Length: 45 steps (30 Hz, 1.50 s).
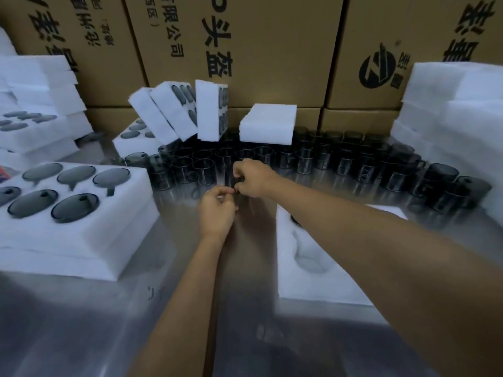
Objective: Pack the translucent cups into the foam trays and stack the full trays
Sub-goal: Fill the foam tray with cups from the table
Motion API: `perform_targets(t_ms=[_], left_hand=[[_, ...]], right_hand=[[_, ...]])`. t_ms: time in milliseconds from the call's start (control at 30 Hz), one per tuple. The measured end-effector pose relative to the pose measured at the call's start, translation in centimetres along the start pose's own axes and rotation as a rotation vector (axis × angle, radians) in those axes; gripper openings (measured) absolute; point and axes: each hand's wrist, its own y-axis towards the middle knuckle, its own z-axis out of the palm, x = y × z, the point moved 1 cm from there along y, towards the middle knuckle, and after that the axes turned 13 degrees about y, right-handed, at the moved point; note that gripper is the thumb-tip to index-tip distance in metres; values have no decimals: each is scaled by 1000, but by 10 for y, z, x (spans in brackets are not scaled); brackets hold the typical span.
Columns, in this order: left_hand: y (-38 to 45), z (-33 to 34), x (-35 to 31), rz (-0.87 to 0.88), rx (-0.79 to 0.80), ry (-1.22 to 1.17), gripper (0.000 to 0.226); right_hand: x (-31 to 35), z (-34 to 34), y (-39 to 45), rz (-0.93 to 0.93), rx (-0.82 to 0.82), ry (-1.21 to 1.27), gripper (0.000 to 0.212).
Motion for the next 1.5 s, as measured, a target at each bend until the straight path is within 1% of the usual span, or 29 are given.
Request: perform_targets(t_ms=[133,200,267,400,467,533,600,667,767,833,867,933,1000,1133,1200,1333,1400,1433,1500], left_hand=[[-5,-3,-4,-16,-8,-69,19],[-11,-5,-8,-16,14,-118,27],[-19,-8,-14,13,58,-161,35],[-46,-12,-46,81,203,-323,31],[-59,-14,-61,105,268,-384,42],[-72,-16,-67,144,296,-374,49],[-90,-18,-67,219,324,-316,44],[-105,-18,-65,256,367,-285,34],[-120,-19,-66,242,416,-260,26],[-125,-20,-67,197,421,-269,24],[-126,-20,-67,187,406,-266,22],[-126,-18,-67,213,380,-236,19],[-125,-18,-67,225,385,-228,17],[-122,-15,-63,184,415,-201,10],[-120,-13,-59,180,425,-170,10],[-117,-13,-56,203,461,-159,9],[-117,-12,-55,216,466,-165,8],[-115,-11,-54,220,461,-172,11],[-114,-9,-53,208,437,-161,28]], right_hand=[[2,-19,-30,-52,-29,38,14],[7,-34,-50,-101,-51,78,12],[12,-52,-72,-146,-81,89,11],[20,-85,-123,-167,-132,139,17],[23,-96,-147,-140,-130,149,16],[26,-103,-171,-95,-110,181,15],[26,-104,-194,-65,-94,229,18],[22,-98,-214,-60,-106,233,23],[14,-79,-234,-33,-127,185,45],[10,-67,-241,5,-162,157,54],[8,-62,-242,9,-188,156,52],[6,-58,-244,-8,-226,183,41],[5,-56,-245,-25,-236,206,36],[3,-55,-246,-42,-187,157,35],[1,-53,-246,-46,-177,147,38],[-4,-47,-247,-18,-154,166,53],[-5,-43,-254,-54,-174,105,63],[-4,-40,-259,-92,-185,40,70],[-2,-32,-269,-150,-157,-73,83]])
